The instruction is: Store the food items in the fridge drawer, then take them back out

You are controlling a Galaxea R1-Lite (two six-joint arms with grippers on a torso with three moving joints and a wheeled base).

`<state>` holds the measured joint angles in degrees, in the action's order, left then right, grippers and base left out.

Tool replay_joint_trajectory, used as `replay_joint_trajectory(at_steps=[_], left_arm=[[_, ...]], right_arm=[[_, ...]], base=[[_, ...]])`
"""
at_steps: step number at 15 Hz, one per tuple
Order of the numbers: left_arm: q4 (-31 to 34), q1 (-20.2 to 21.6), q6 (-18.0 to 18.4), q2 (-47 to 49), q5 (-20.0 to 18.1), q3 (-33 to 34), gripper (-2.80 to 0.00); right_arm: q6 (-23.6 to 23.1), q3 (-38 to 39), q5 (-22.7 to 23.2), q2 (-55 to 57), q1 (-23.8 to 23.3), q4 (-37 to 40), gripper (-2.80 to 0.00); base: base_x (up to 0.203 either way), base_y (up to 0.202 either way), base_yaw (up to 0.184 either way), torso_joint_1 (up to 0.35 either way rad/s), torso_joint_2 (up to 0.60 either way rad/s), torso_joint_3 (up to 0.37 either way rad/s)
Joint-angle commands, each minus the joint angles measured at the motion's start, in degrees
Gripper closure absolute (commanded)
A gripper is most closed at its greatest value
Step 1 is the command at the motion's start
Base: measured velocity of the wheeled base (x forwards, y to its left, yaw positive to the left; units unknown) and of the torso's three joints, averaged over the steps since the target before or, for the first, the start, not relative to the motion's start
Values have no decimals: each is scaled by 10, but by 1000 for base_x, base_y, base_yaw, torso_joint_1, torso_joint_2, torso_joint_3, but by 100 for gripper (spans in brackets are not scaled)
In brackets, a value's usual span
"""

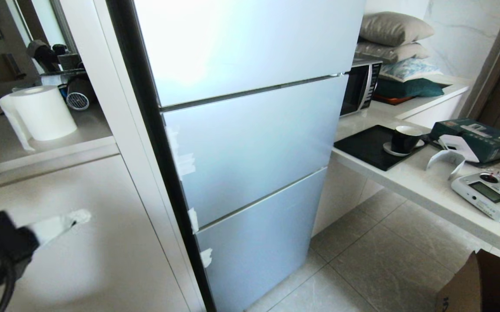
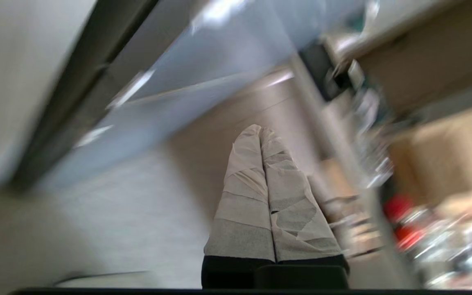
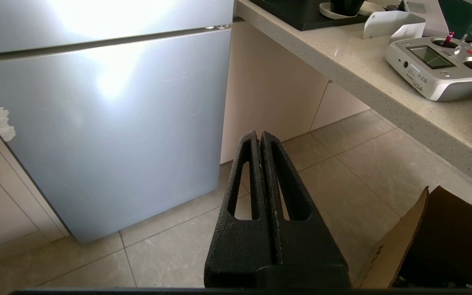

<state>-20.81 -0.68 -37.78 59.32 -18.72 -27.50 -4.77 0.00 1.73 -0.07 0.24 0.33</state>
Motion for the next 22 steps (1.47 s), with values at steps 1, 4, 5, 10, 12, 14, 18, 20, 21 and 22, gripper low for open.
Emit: replay_joint_trajectory(at_steps=[1,4,5,10,12,14,18,20,21,22], left_arm=[[-138,-5,-84,218,-2,-56,0],[-207,-70,-164,291,116,-155,0],[-213,-89,-172,307,152,-175,0],[-253,-155,-179,381,238,-234,0],[-281,-160,-176,392,264,-235,0],[-281,-159,-176,394,274,-232,0],[-283,-138,-175,396,276,-229,0],[-288,-132,-177,405,276,-229,0],[-298,-132,-177,414,276,-230,0],[-315,-132,-177,426,275,-231,0]], right_arm=[[0,0,-1,0,0,0,0],[3,0,-1,0,0,0,0],[5,0,-2,0,0,0,0],[26,0,-8,0,0,-1,0],[43,0,-16,0,0,-1,0],[44,0,-16,1,0,-2,0],[44,0,-16,0,0,-2,0],[44,0,-16,0,0,-2,0],[44,0,-16,1,0,-2,0],[44,0,-16,1,0,-2,0]], base=[[0,0,0,0,0,0],[0,0,0,0,0,0],[0,0,0,0,0,0],[0,0,0,0,0,0],[0,0,0,0,0,0],[0,0,0,0,0,0],[0,0,0,0,0,0],[0,0,0,0,0,0],[0,0,0,0,0,0],[0,0,0,0,0,0]])
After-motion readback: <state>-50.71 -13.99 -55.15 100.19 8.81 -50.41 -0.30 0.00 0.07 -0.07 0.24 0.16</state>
